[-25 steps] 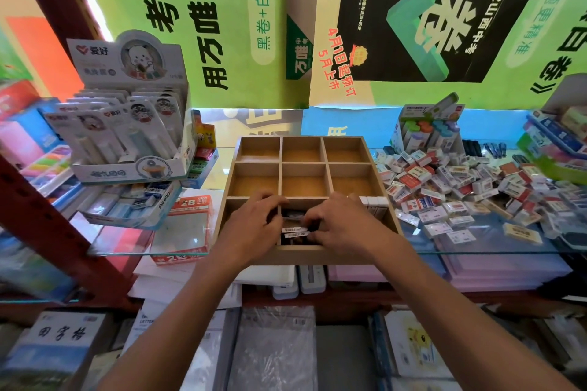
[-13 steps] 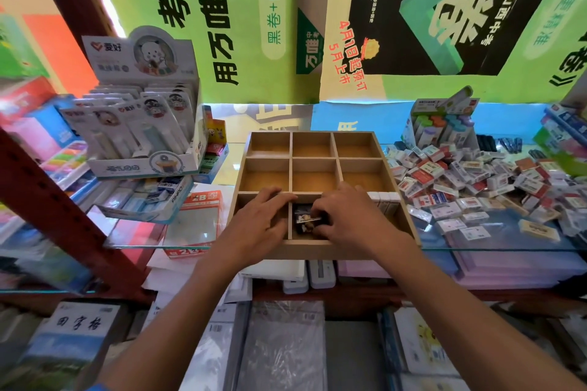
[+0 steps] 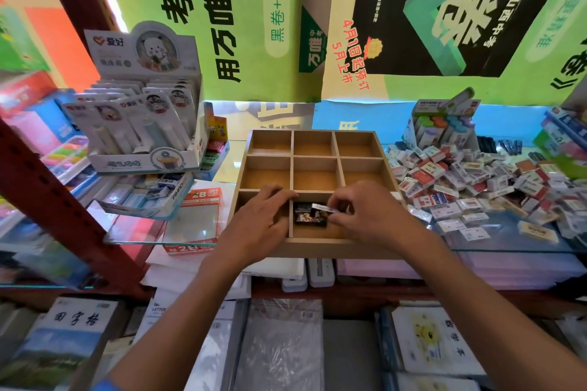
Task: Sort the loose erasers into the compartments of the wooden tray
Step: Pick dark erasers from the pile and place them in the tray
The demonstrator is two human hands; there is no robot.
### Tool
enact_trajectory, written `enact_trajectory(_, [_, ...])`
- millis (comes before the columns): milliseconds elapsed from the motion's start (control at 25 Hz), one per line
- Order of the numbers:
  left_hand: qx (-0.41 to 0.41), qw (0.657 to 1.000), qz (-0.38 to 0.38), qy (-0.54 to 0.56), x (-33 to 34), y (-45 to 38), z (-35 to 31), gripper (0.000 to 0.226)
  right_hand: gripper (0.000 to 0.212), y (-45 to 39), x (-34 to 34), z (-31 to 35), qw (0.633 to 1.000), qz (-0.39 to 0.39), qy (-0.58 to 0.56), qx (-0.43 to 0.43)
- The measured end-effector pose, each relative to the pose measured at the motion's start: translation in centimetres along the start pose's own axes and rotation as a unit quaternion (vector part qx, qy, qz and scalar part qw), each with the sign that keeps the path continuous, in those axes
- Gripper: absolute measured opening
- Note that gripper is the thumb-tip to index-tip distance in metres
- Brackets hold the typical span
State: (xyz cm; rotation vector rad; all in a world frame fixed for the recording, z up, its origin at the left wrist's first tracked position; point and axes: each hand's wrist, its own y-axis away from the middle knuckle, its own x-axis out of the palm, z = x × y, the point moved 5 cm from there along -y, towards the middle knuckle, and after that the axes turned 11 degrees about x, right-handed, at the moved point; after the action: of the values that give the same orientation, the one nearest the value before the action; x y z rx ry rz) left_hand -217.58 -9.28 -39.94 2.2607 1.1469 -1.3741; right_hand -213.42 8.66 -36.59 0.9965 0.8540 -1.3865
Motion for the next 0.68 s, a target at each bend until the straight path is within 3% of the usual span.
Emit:
enact_trajectory(120, [0.002, 1.0, -0.001, -0.009, 0.0, 0.0, -0.1, 0.045, 0.017, 0.1, 1.7, 1.2, 0.998, 0.062, 0.004, -0.018])
enact_trajectory(320, [0.007, 0.998, 0.03, -0.048, 0.5, 0.1, -0.1, 0.041, 0.018, -0.2, 1.8, 2.1, 0.99, -0.093, 0.101, 0.017])
enact_trajectory(440, [0.011, 0.996, 0.046, -0.07, 0.9, 0.0, -0.1, 0.038, 0.021, -0.5, 2.4, 2.7, 0.985, -0.069, 0.156, 0.007])
enact_trajectory(680, [0.019, 0.997, 0.041, -0.055, 0.6, 0.1, -0.3, 0.029, 0.02, -0.4, 2.4, 2.9, 0.988, -0.044, 0.146, 0.024])
